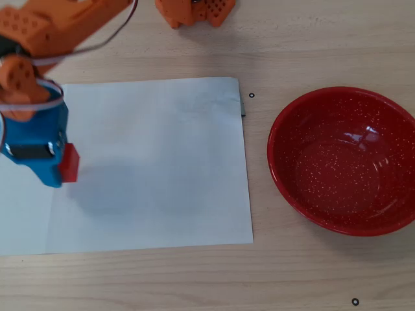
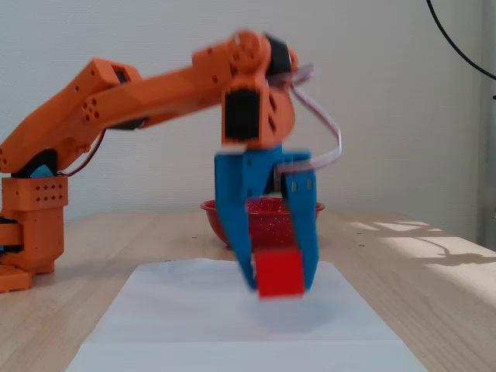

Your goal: Grasp the red cube and put it in the red bowl

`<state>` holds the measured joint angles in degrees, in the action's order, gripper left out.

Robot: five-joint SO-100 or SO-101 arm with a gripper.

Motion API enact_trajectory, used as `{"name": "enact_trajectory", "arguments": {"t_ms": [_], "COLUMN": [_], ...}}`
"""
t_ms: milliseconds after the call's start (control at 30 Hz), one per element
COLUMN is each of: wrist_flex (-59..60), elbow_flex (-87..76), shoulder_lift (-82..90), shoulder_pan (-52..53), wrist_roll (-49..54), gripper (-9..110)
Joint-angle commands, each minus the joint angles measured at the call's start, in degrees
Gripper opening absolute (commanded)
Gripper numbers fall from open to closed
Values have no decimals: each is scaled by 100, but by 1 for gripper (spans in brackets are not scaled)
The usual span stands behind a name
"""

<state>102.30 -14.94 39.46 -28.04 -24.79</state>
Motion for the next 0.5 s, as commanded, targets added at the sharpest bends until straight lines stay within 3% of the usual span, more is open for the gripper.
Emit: {"name": "enact_trajectory", "arguments": {"t_ms": [0, 467], "wrist_flex": [352, -255], "elbow_flex": [114, -2672], "shoulder_lift": [1477, 3964], "shoulder_pan": [264, 1072], "wrist_roll": [246, 800], "gripper": [0, 0]}}
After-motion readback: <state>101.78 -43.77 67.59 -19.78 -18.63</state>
